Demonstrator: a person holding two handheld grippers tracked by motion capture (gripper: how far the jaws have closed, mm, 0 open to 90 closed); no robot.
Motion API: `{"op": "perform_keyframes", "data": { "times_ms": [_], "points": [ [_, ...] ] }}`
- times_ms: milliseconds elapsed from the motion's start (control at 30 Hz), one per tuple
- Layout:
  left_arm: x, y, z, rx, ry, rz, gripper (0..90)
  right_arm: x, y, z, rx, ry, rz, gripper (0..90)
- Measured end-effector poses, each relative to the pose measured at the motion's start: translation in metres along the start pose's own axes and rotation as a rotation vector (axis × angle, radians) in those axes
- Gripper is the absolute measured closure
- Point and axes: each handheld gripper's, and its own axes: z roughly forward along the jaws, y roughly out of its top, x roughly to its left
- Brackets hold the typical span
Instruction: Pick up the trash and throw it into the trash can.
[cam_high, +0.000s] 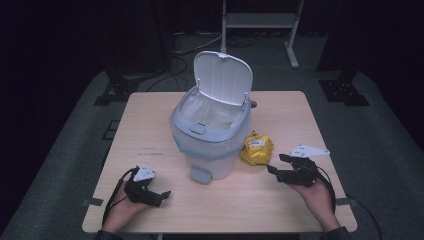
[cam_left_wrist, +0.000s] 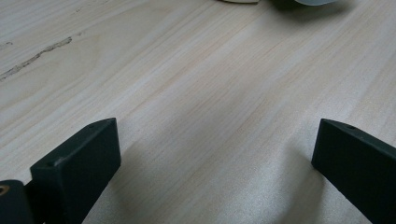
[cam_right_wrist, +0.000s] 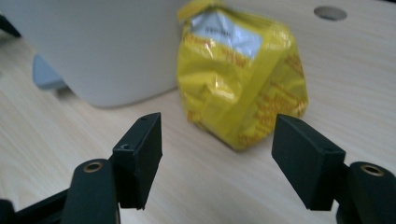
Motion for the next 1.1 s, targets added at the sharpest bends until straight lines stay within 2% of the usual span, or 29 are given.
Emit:
{"op": "perform_keyframes", "data": {
  "times_ms": [300,467,700,867,1100],
  "points": [
    [0.000,0.000,0.000,0.003,0.000,0.003,0.2,0.003,0.026,0.014,-0.023,0.022,0.007,31.0],
    [0.000,0.000,0.000,0.003,0.000,0.003,0.2,0.007,0.036,0.022,-0.037,0.031,-0.007,36.0],
    [0.000,0.000,0.000,0.003,0.000,0.003,0.2,0.007,0.052,0.035,-0.055,0.018,-0.020,33.7],
    [0.000,0.000,0.000,0.002,0.000,0.003,0.2,0.003,0.066,0.044,-0.087,0.000,-0.005,33.8],
    [0.000,0.000,0.000,0.002,0.000,0.003,0.2,-0.002,0.082,0.059,-0.094,-0.021,0.021,38.6]
  ]
}}
